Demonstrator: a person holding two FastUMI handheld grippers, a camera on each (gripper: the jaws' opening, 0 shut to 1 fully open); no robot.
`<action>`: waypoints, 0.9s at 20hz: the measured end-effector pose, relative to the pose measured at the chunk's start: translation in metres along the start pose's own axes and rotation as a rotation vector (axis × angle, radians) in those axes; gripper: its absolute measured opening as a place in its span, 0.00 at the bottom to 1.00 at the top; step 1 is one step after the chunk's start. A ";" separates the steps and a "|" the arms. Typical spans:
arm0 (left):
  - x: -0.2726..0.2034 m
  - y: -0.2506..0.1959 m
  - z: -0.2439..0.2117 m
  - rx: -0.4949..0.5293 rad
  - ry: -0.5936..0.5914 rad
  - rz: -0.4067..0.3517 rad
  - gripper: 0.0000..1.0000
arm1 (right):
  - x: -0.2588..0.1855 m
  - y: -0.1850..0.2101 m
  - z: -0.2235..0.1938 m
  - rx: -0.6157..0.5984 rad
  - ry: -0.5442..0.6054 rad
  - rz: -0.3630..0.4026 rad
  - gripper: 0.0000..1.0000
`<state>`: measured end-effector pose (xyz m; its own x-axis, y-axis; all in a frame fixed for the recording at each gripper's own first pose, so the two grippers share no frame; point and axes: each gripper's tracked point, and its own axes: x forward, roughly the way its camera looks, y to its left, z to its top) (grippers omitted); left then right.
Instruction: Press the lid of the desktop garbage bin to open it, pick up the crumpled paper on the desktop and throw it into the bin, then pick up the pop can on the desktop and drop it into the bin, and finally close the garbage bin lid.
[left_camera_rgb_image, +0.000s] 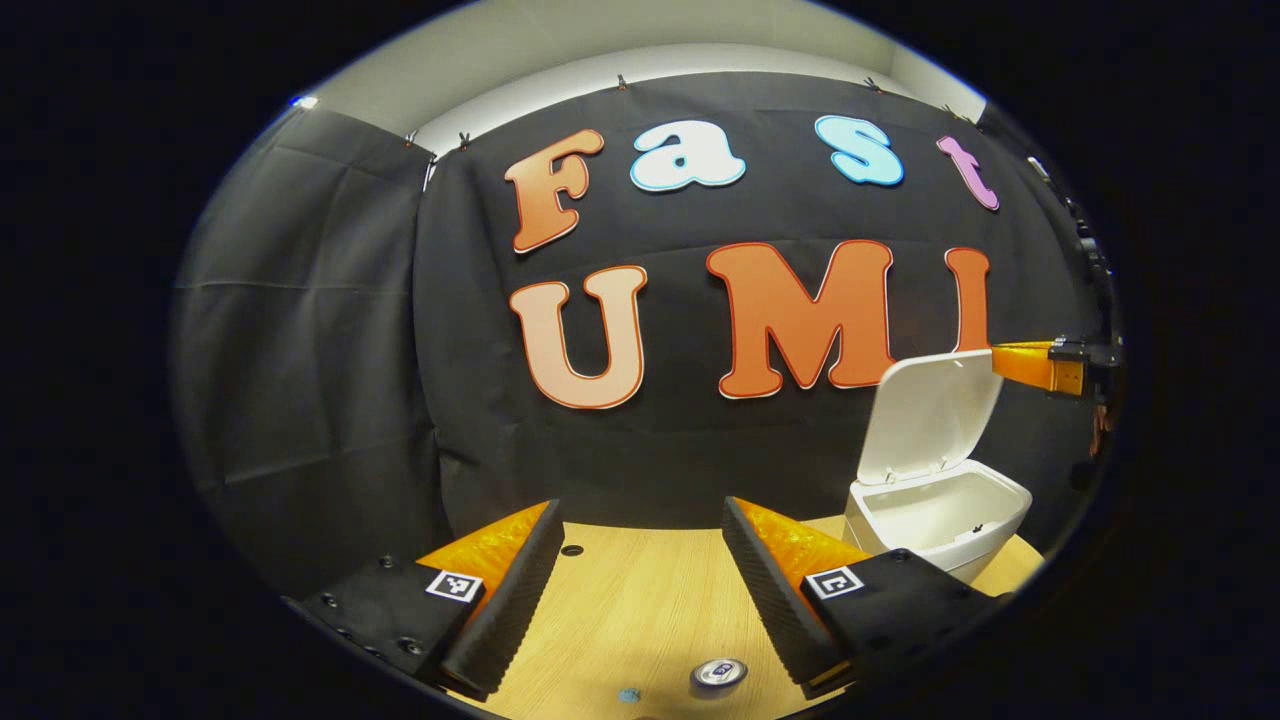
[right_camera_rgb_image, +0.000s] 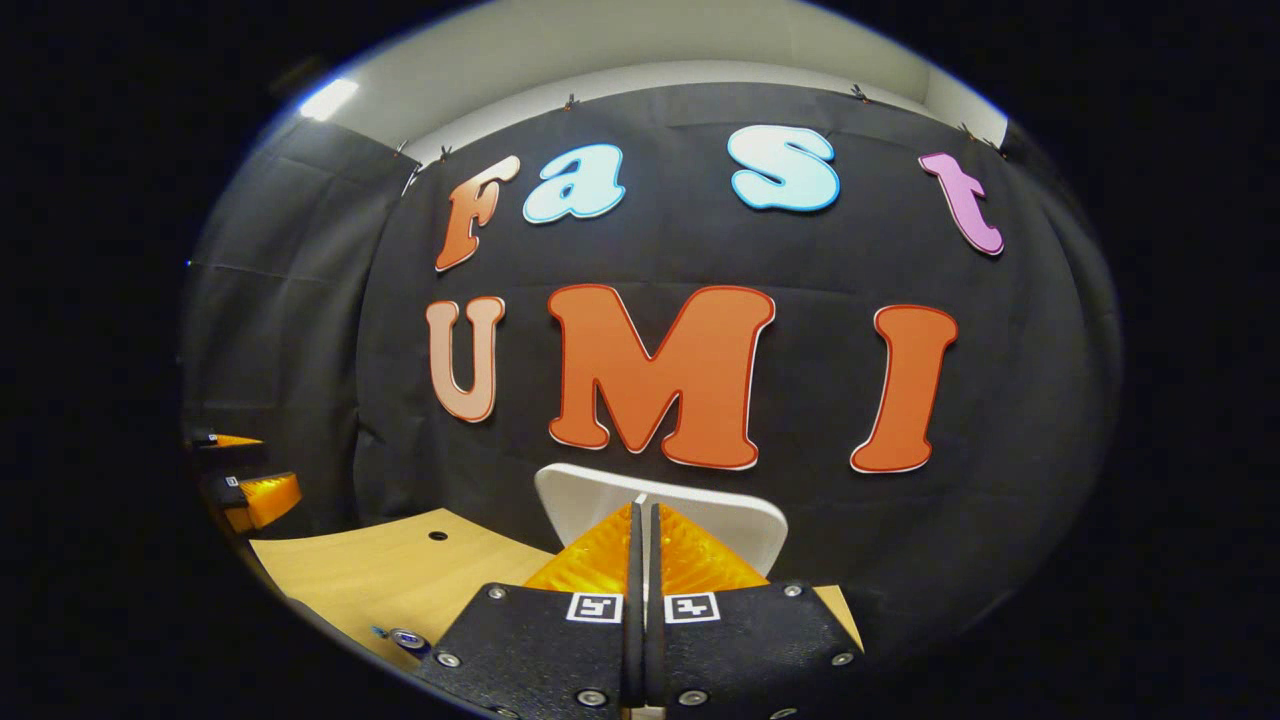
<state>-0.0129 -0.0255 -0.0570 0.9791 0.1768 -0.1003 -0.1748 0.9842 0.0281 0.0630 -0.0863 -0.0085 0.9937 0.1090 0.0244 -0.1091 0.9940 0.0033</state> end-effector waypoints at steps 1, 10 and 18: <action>0.002 0.002 -0.003 -0.001 0.000 -0.004 1.00 | 0.000 0.005 -0.001 0.002 0.002 0.007 0.03; 0.037 0.051 -0.056 -0.044 0.157 -0.063 1.00 | -0.003 0.084 -0.023 0.130 0.049 0.036 0.64; 0.044 0.058 -0.154 -0.101 0.453 -0.241 0.99 | -0.001 0.153 -0.076 0.207 0.216 0.054 0.98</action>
<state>0.0037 0.0406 -0.2126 0.8539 -0.0905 -0.5126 0.0192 0.9896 -0.1427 0.0473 0.0657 -0.0843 0.9661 0.1825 -0.1828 -0.1426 0.9668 0.2118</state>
